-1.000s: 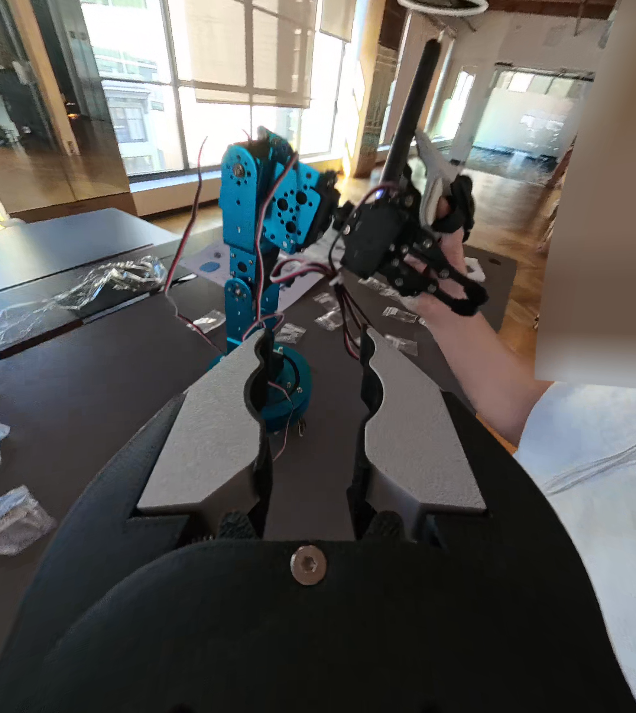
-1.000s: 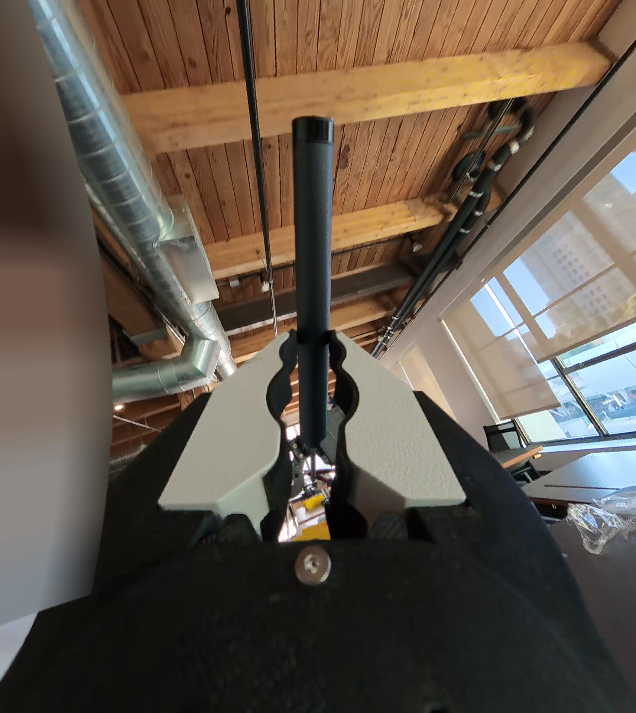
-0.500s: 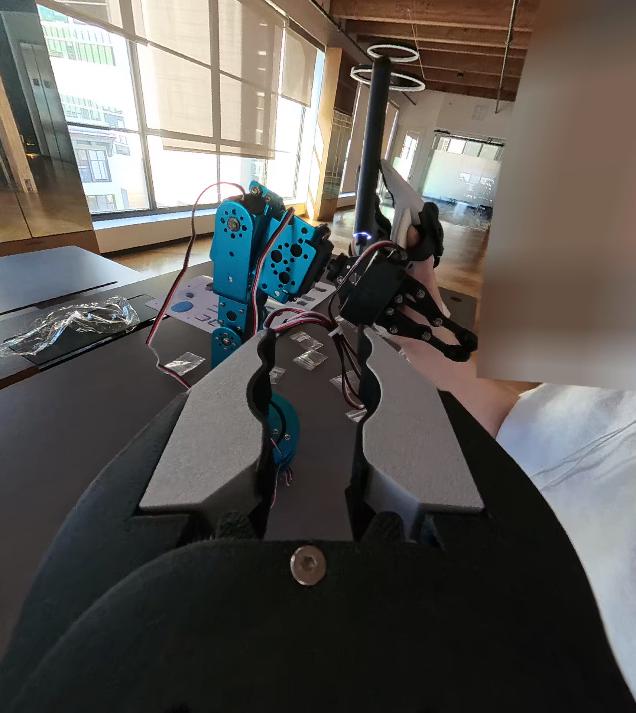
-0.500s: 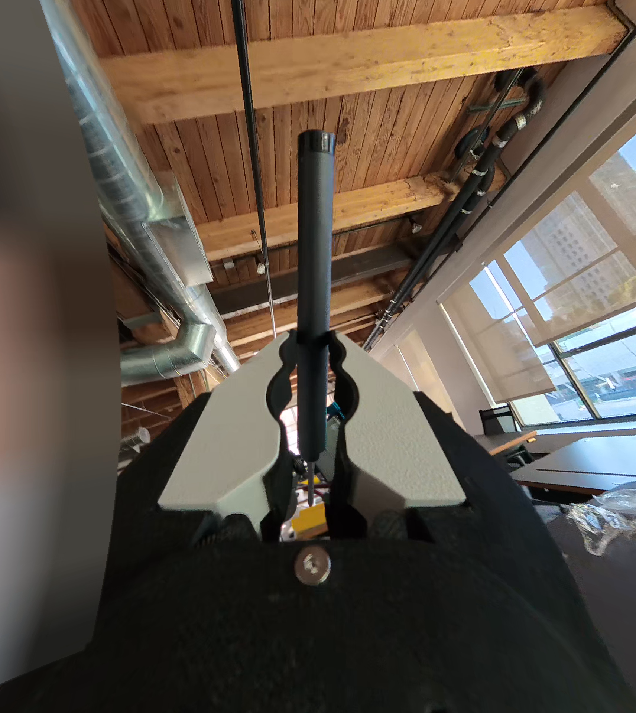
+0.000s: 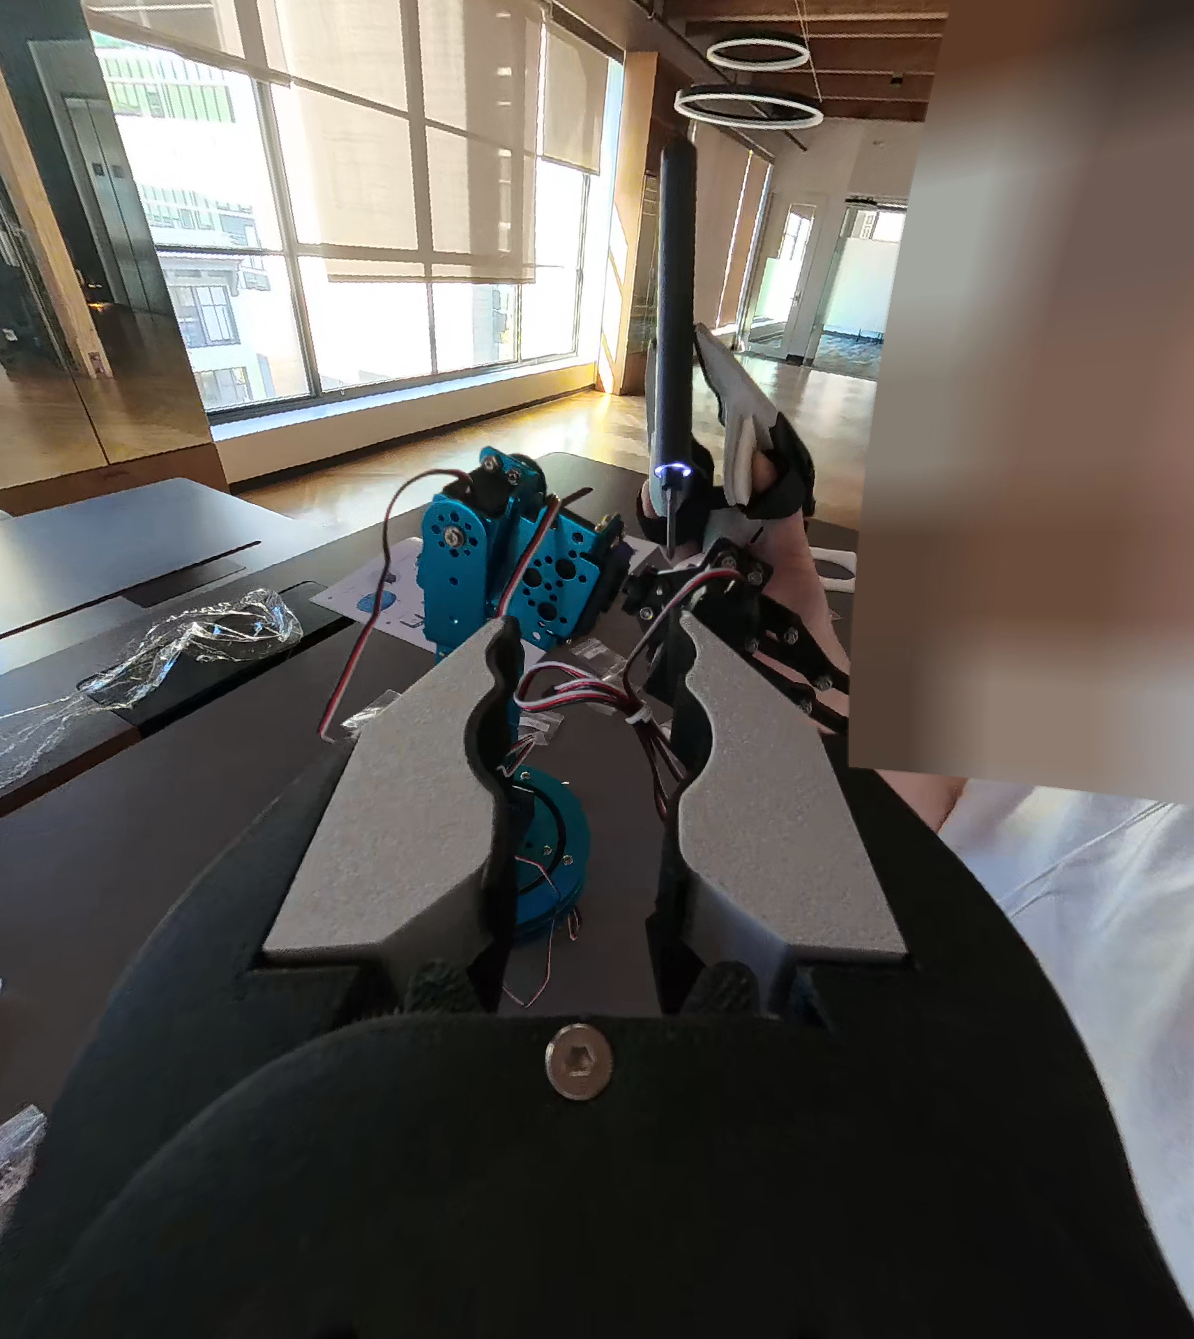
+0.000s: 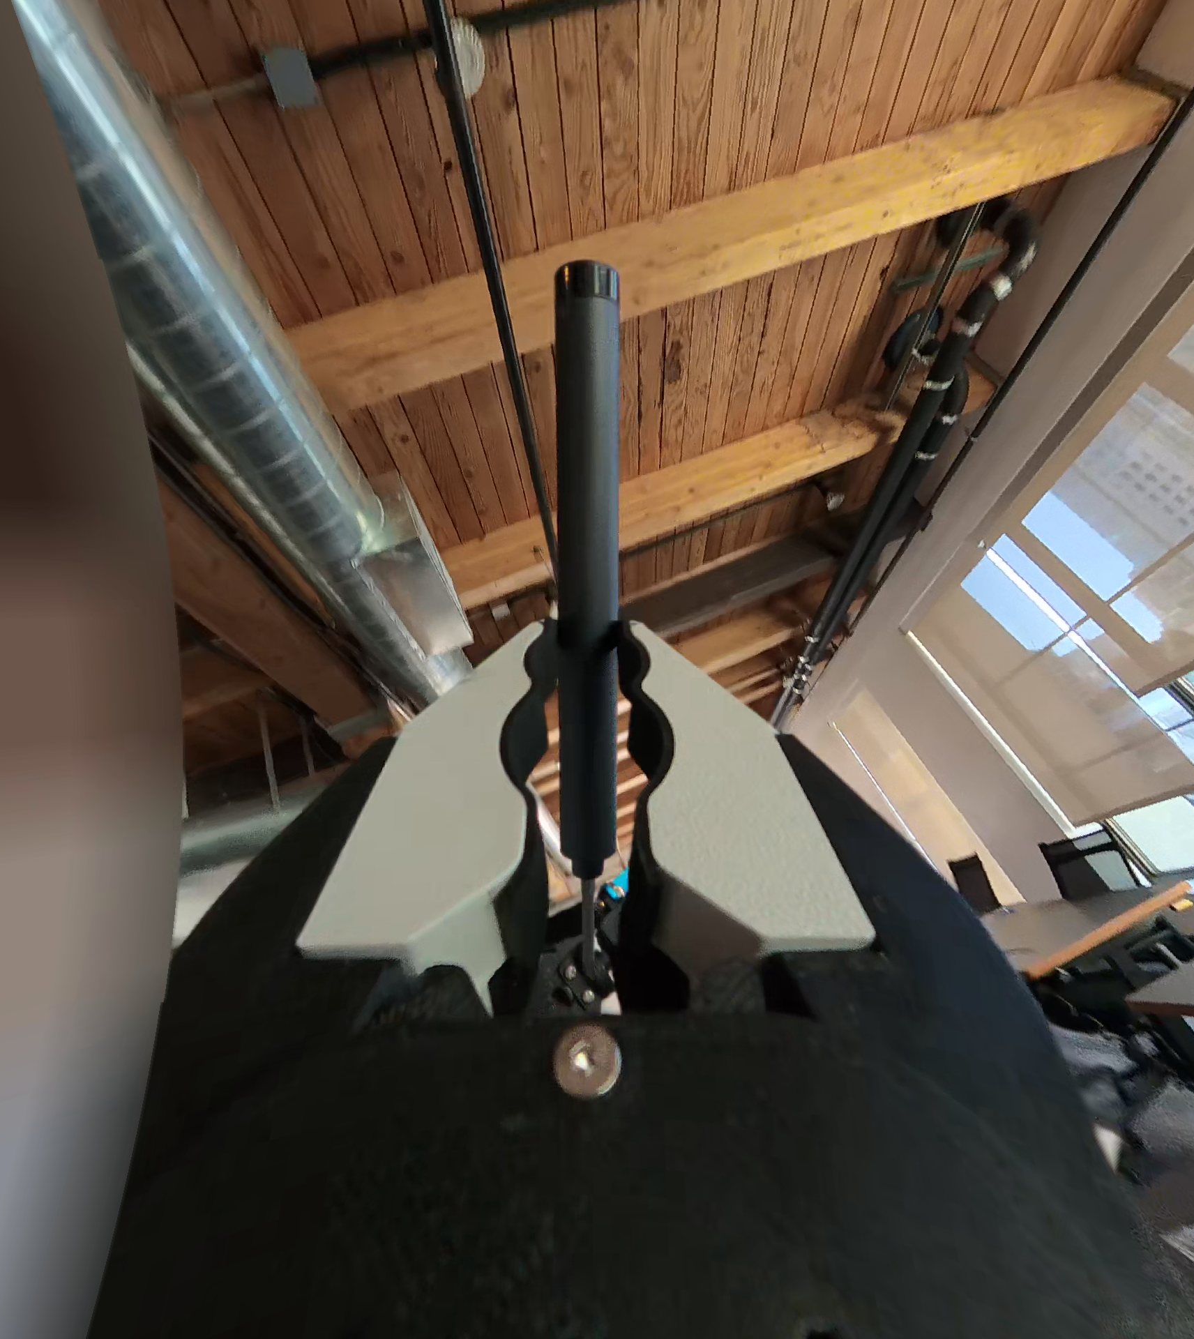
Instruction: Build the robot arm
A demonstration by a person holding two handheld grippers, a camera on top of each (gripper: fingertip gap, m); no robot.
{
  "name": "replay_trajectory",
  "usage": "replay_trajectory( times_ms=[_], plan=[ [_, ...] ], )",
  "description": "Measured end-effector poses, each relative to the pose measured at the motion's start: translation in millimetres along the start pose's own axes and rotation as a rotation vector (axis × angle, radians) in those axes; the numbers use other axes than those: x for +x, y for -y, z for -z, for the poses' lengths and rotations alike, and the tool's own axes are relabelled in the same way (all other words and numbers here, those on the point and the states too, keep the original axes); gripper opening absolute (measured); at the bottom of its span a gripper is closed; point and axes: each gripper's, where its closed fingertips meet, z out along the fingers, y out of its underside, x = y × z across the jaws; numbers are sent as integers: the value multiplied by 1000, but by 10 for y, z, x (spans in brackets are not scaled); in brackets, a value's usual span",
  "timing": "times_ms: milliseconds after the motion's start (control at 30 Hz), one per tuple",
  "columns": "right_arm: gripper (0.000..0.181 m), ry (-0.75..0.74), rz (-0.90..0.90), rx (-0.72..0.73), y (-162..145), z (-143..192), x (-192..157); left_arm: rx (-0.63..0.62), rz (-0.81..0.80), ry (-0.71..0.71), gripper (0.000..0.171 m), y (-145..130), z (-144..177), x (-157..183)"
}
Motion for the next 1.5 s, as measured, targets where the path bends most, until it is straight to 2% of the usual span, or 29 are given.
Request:
replay_trajectory(
  times_ms=[133, 500, 667, 800, 900, 1033, 1167, 1367, 1500],
  plan=[
    [13, 7, -54, 74, -8, 21, 31, 12, 36, -29, 40, 44, -39, -2],
    [13, 17, -27, 18, -111, -150, 23, -5, -12, -63, 39, 160, -156, -15],
    [13, 30, 0, -33, -156, -234, -16, -114, -127, -62, 37, 334, -354, 32],
    [13, 49, 34, -65, -179, -295, -103, -220, -189, -75, 37, 405, -647, 105],
    [13, 65, 43, -96, -190, -341, -159, -255, -226, -103, 38, 448, -861, 132],
    [13, 64, 65, -110, -134, -357, -197, -373, -200, -195, 40, 324, -1052, 241],
    [13, 59, 92, -132, -82, -334, -195, -410, -213, -217, 37, 297, -1174, 346],
    [14, 53, 102, -164, 19, -313, -174, -443, -173, -260, 45, 271, -1299, 483],
    [13, 62, 105, -187, 64, -317, -200, -473, -170, -261, 39, 205, -1409, 516]
  ],
)
